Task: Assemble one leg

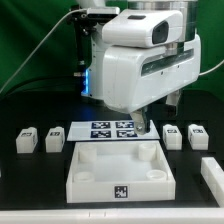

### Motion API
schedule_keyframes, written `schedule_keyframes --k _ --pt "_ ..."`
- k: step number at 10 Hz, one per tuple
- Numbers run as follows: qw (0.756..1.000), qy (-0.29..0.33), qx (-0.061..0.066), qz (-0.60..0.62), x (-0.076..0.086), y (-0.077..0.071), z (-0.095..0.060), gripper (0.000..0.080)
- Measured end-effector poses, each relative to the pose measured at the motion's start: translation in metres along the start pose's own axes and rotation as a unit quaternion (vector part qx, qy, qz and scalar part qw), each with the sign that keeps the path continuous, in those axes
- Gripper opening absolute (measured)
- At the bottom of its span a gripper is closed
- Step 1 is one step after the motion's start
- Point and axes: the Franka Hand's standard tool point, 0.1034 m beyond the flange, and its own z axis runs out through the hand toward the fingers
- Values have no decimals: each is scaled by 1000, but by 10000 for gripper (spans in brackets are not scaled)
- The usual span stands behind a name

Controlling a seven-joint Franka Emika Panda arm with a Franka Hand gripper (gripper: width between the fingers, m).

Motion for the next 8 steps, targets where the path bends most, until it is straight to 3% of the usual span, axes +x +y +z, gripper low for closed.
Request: schedule_keyframes --k 8 --pt "1000 0 0 -15 0 0 0 650"
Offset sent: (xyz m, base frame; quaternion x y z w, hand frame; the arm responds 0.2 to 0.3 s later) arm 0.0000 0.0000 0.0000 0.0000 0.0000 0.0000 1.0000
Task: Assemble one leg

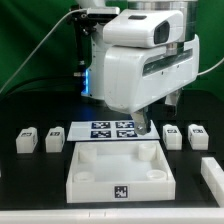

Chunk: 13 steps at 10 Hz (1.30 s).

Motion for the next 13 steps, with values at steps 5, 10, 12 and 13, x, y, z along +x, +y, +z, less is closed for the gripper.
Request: schedule_keyframes --k 5,10,12,13 --pt "969 3 -10 -247 -58 -58 19 650" --pt "942 7 0 -337 -106 -69 64 650" --pt "944 11 5 -329 -112 -71 86 650" --pt "946 12 9 -325 -116 -72 97 650"
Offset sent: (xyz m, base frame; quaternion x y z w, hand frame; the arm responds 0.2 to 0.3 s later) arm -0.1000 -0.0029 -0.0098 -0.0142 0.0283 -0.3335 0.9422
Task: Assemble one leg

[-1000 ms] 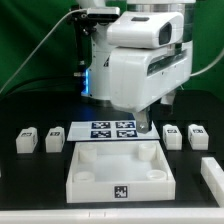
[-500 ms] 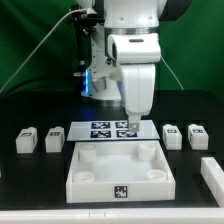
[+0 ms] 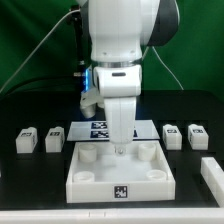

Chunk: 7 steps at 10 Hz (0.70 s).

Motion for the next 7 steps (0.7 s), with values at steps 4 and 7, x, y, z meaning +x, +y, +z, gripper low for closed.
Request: schedule_keyframes --k 4,7 --pt "1000 2 -1 11 -1 -3 8 533" --pt "1000 2 -1 11 -1 -3 8 214"
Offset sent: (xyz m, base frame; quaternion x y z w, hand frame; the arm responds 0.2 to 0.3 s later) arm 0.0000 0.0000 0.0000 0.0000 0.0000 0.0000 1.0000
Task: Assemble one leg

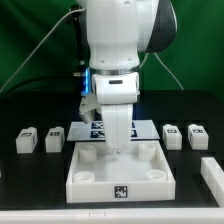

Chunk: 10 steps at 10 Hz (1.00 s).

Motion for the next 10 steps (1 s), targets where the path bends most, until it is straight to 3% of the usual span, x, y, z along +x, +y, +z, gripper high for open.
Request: schedule_keyframes --k 1,8,10 --pt "1000 0 0 0 0 0 0 85" --pt "1000 0 -1 0 0 0 0 58" --pt "1000 1 -5 -2 2 7 -1 58"
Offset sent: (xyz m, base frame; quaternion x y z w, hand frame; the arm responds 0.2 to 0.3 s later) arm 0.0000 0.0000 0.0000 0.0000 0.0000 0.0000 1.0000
